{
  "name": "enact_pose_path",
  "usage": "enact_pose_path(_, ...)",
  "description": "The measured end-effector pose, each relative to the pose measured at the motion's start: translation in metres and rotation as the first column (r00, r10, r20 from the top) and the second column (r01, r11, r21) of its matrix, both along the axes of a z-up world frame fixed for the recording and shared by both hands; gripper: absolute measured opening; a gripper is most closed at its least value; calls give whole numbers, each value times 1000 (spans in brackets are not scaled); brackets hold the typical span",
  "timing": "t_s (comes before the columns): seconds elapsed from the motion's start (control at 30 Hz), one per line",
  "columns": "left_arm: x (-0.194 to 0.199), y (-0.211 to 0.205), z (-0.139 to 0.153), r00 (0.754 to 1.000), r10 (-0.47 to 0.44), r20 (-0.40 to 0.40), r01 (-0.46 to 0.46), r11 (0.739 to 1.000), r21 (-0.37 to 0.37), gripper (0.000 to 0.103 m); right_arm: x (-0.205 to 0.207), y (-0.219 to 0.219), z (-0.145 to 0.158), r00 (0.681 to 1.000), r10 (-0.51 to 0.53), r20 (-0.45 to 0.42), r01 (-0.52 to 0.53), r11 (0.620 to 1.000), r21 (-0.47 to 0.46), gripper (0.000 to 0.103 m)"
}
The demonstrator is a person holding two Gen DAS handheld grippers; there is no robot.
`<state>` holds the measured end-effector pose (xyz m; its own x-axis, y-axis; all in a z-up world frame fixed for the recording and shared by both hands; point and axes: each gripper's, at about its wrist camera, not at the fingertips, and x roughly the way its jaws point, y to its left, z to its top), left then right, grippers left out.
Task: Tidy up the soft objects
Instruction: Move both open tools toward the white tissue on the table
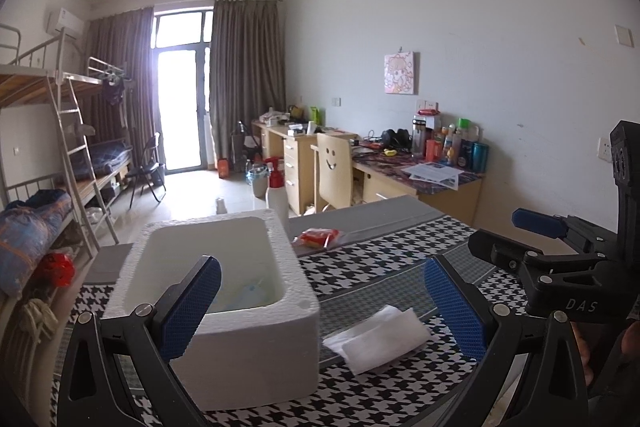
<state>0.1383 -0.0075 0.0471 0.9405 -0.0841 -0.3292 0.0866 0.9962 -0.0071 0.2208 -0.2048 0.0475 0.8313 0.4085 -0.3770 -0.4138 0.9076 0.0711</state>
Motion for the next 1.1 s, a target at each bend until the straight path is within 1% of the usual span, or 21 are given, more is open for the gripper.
enact_pose_path(0.27,8,-18,-7,999,-30,-24,30,999,16,102,1,-19,-6,999,-43,-3,43,999,5,94)
enact_pose_path(0.53,14,-29,-14,997,-63,-43,64,997,31,102,4,-36,-15,998,-64,-21,64,998,3,94)
enact_pose_path(1.1,28,-53,-32,987,-128,-99,135,989,61,102,15,-58,-26,991,-119,-59,120,993,7,94)
